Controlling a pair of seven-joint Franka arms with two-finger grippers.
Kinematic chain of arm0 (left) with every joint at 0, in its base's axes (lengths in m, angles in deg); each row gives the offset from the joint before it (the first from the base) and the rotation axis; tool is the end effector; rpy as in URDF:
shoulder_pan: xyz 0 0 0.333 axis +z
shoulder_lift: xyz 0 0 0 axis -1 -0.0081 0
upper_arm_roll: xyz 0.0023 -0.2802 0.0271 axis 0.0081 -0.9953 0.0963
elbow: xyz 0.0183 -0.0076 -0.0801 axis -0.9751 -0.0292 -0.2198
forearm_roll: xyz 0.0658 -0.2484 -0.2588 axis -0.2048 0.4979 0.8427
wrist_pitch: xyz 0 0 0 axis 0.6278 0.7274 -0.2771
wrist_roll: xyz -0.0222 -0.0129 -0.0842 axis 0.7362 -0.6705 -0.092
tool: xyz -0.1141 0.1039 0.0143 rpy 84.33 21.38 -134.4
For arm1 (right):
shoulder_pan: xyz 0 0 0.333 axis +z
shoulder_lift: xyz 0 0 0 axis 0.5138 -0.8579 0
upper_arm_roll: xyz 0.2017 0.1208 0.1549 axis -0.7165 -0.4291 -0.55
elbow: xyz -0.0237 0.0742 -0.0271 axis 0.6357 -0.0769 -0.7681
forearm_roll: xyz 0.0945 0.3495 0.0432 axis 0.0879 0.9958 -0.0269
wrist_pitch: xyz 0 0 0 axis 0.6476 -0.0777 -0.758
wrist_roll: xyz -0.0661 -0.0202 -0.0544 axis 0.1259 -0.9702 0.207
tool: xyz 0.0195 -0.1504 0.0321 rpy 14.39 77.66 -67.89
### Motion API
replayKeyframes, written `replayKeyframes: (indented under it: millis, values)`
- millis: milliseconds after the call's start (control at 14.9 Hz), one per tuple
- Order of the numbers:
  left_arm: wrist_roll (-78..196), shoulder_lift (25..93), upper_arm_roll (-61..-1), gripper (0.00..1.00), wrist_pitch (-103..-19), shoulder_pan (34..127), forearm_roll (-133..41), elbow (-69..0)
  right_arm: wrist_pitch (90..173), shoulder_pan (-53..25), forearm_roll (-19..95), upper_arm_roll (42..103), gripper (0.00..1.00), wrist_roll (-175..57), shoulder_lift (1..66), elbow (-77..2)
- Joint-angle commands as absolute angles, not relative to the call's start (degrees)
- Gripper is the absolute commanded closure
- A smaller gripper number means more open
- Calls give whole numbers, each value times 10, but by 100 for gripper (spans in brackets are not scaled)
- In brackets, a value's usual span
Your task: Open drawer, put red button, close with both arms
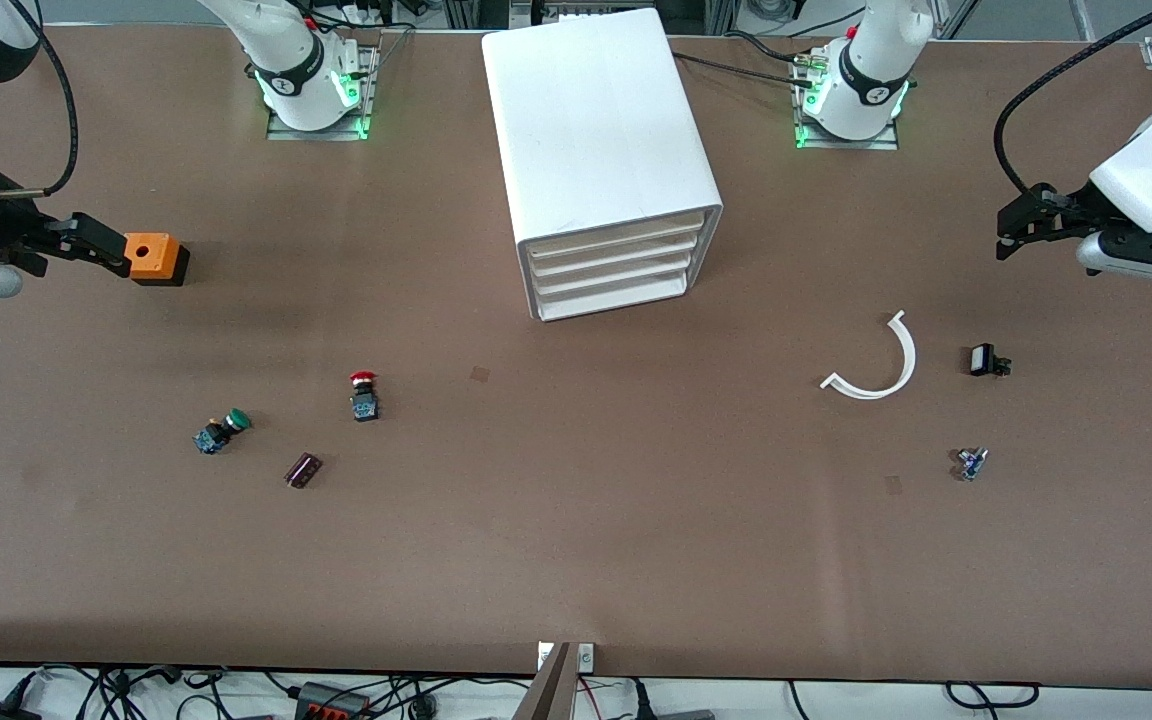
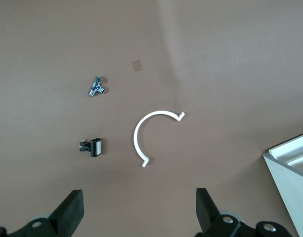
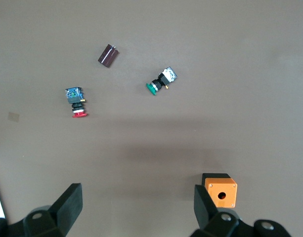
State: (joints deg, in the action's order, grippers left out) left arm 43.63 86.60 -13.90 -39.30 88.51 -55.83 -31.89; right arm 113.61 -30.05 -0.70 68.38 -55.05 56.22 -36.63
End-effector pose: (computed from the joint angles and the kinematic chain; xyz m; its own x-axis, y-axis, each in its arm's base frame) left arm 0.5208 -0.0179 0.5125 0.9817 -0.1903 -0.0035 -0.1903 -0.9816 -0.0135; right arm 0.5326 -0.0098 0.4853 0.9997 0.0127 -0.0212 0.0133 -0.9995 0.0273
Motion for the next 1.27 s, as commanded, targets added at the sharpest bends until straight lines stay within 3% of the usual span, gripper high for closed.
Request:
replayKeyframes:
  millis: [0,603,1006,1207]
  values:
    - [443,855,-138,0,-380,889,-548,-296,1136,-300,-9,680,0,-554,570,-377]
    - [436,832,-138,0,-362,891,-548,-285,1138,-301,-5,681,0,-550,565,-376]
    - [430,788,-148,0,-245,840,-508,-285,1139,-287,-2,679,0,-554,520,-374]
    - [417,742,-150,0,-240,829,-440,-285,1147,-288,34,679,0,-551,463,-354]
